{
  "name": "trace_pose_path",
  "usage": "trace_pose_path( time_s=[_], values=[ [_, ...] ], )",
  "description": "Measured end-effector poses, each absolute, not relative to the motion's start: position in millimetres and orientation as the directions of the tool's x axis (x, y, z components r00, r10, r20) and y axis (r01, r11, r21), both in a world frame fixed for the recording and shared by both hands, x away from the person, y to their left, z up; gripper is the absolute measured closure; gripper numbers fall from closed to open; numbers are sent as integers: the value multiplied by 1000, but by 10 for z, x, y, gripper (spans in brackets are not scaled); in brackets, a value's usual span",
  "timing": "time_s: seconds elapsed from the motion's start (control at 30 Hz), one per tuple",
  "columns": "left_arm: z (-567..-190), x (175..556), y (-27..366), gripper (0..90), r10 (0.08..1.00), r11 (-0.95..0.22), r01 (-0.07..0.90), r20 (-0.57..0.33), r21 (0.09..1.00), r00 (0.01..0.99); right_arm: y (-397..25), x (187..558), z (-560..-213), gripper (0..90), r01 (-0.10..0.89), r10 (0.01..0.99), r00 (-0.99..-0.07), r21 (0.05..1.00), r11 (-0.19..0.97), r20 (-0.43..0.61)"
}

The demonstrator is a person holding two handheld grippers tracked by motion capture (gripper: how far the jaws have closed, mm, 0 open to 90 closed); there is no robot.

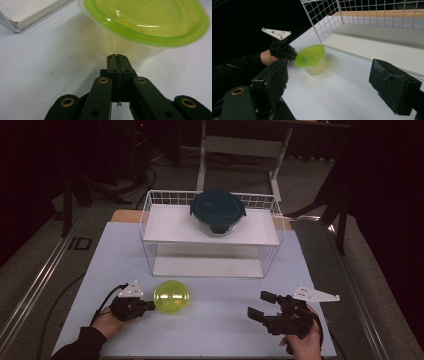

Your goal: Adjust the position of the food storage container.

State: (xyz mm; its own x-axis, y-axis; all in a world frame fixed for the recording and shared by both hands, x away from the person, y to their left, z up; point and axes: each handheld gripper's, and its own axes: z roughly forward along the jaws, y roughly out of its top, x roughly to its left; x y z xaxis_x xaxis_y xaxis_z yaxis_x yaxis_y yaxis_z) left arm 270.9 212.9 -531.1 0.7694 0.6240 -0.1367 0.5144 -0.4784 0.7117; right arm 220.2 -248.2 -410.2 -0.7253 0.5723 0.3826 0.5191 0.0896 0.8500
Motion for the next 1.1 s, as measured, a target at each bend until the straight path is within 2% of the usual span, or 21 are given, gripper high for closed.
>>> trace_pose_path(
  time_s=[0.2, 0.53, 1.1],
  values=[
    [-5326, 2845, 2149, 890, 654, -443, 530, -144, 723, 743, -2491, 2194, -4098, 150, 517, 574, -726, 851, 92, 379],
    [-5377, 2986, 2087, 890, 639, -432, 530, -166, 730, 751, -2499, 2198, -4113, 150, 521, 573, -724, 849, 90, 384],
    [-5332, 2733, 1914, 890, 563, -496, 490, -164, 717, 810, -2508, 2190, -4121, 150, 524, 577, -719, 847, 87, 386]
  ],
)
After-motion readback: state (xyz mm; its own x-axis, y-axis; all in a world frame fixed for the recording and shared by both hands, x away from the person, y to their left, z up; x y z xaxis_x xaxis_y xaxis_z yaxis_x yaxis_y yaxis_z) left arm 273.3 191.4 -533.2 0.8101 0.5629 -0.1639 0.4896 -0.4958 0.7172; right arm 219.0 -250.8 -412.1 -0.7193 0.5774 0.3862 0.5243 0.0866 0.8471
